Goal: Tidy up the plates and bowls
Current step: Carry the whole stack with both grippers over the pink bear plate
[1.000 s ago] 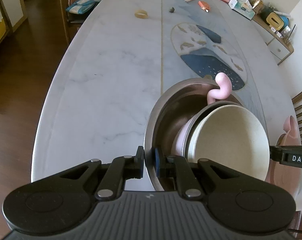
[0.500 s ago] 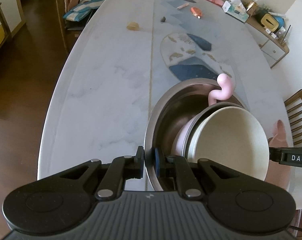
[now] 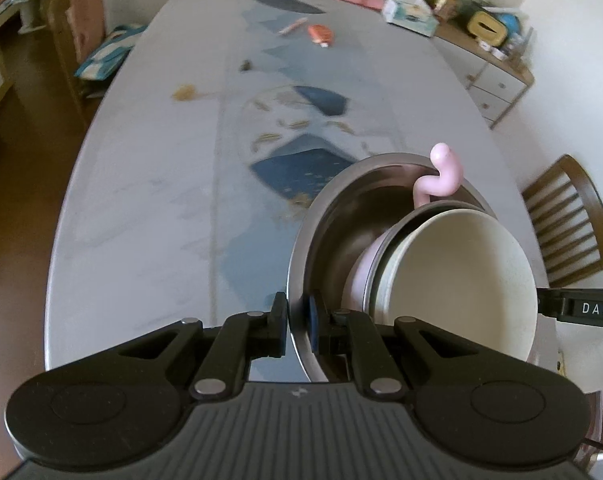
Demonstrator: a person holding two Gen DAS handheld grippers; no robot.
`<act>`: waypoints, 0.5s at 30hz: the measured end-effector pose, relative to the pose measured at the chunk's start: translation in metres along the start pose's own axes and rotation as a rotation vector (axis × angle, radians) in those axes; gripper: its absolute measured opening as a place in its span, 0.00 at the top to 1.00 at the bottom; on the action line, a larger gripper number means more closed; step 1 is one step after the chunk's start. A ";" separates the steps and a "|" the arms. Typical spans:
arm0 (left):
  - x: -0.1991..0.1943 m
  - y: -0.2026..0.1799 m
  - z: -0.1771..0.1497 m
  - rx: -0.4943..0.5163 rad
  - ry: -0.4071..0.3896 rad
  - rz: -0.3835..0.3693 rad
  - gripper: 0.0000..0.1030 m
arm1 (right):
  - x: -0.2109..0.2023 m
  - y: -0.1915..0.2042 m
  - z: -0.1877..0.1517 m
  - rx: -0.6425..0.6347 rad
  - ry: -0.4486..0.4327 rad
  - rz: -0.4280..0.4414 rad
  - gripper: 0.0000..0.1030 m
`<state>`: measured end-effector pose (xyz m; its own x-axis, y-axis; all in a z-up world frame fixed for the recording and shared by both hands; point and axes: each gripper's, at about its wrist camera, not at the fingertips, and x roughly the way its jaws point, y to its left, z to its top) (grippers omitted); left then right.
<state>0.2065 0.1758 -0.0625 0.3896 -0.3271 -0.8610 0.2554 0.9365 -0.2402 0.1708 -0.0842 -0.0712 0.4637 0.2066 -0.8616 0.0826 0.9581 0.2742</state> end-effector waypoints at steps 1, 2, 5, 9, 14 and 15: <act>0.002 -0.008 0.001 0.013 0.001 -0.007 0.91 | -0.004 -0.006 0.000 0.007 -0.005 -0.005 0.91; 0.003 -0.015 0.002 0.023 0.003 -0.013 0.91 | -0.007 -0.013 -0.001 0.017 -0.010 -0.009 0.91; 0.012 -0.040 0.005 0.056 0.014 -0.031 0.91 | -0.016 -0.036 -0.003 0.049 -0.019 -0.021 0.91; 0.026 -0.073 0.004 0.101 0.046 -0.047 0.91 | -0.024 -0.068 -0.010 0.096 -0.020 -0.042 0.91; 0.041 -0.111 -0.001 0.142 0.073 -0.068 0.91 | -0.032 -0.107 -0.023 0.149 -0.006 -0.056 0.91; 0.044 -0.117 -0.003 0.146 0.080 -0.072 0.91 | -0.033 -0.113 -0.025 0.156 -0.004 -0.060 0.91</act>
<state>0.1911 0.0526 -0.0734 0.2958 -0.3763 -0.8780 0.4086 0.8807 -0.2398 0.1238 -0.1940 -0.0849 0.4569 0.1492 -0.8769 0.2458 0.9263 0.2857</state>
